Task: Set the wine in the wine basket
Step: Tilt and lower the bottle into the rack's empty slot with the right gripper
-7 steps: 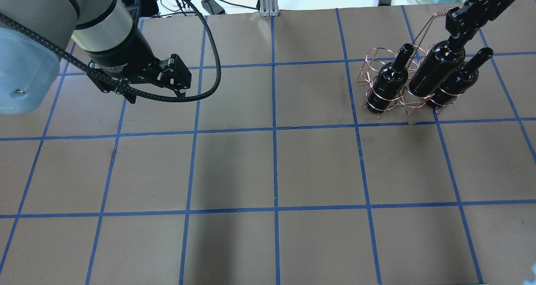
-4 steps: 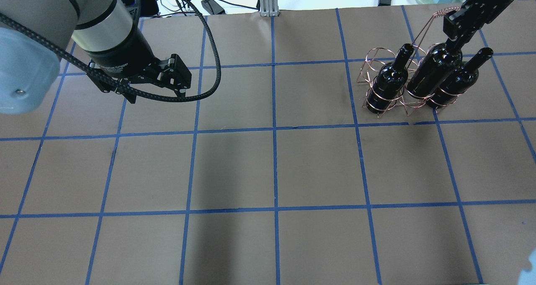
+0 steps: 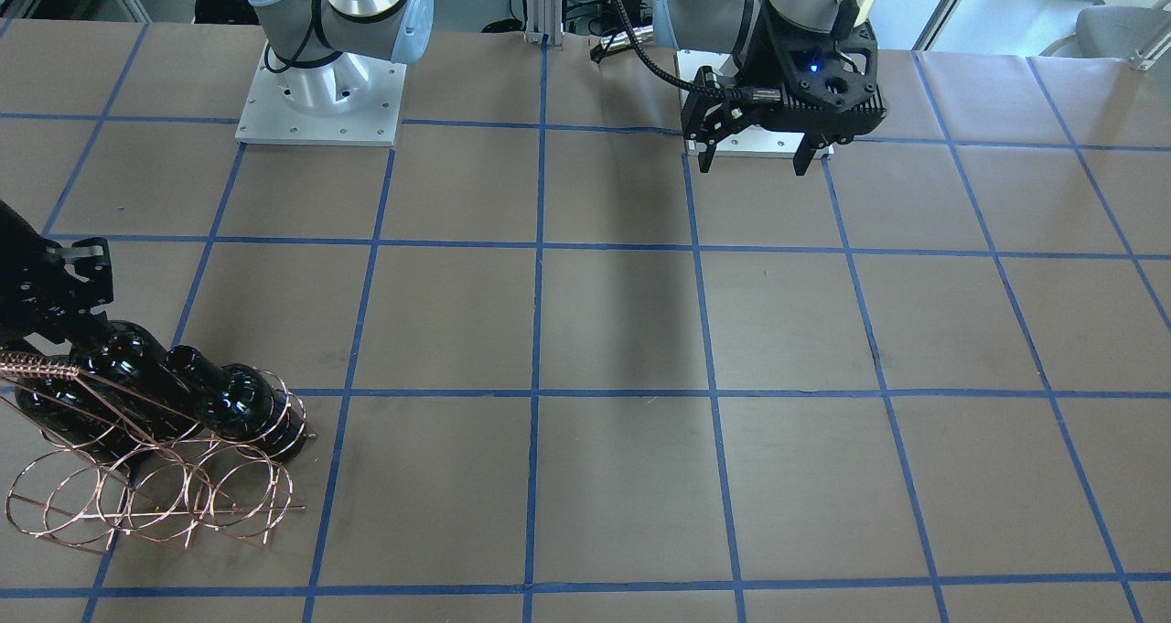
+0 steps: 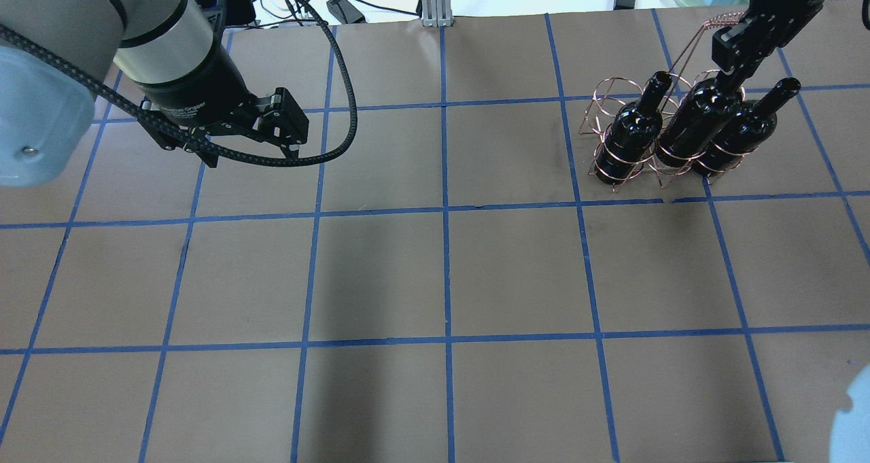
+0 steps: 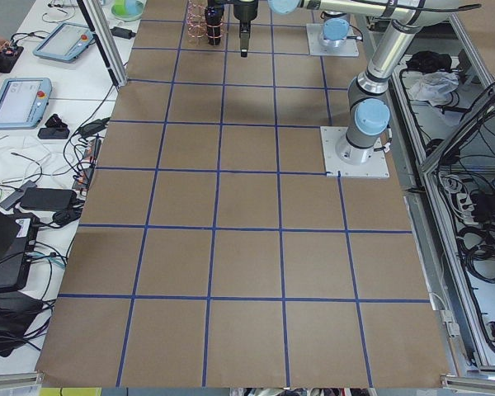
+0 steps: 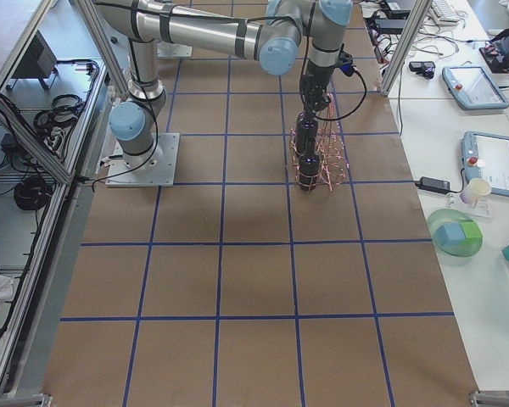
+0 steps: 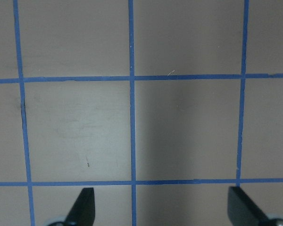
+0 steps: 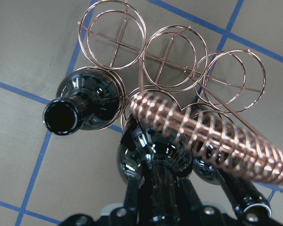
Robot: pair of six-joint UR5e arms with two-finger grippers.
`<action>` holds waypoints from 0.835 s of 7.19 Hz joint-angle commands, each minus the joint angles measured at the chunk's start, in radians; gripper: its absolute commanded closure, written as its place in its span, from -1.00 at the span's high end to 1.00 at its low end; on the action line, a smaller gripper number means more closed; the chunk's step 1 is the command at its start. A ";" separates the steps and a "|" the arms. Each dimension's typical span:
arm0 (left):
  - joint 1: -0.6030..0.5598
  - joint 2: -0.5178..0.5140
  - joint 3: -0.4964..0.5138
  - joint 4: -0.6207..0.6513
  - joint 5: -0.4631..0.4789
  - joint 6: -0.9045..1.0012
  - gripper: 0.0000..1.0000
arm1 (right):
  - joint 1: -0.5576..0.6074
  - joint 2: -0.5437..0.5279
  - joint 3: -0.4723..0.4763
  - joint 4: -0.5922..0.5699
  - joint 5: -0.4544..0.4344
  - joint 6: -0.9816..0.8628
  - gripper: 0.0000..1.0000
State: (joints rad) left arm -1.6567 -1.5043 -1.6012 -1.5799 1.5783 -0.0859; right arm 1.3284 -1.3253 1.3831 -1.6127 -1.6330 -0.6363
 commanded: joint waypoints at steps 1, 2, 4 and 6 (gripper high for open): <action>0.000 -0.001 0.000 0.000 0.000 0.000 1.00 | 0.000 0.018 0.005 -0.009 -0.002 -0.011 -1.00; 0.000 -0.001 0.000 -0.002 0.002 0.000 1.00 | 0.000 0.024 0.011 -0.016 -0.001 -0.013 -1.00; 0.000 -0.001 0.000 -0.002 0.000 0.000 1.00 | 0.000 0.034 0.019 -0.027 -0.001 -0.014 -1.00; 0.000 -0.001 0.000 -0.002 0.002 0.000 1.00 | 0.000 0.035 0.062 -0.082 -0.001 -0.011 -1.00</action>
State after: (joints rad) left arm -1.6567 -1.5048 -1.6015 -1.5814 1.5788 -0.0859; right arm 1.3284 -1.2908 1.4186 -1.6598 -1.6337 -0.6488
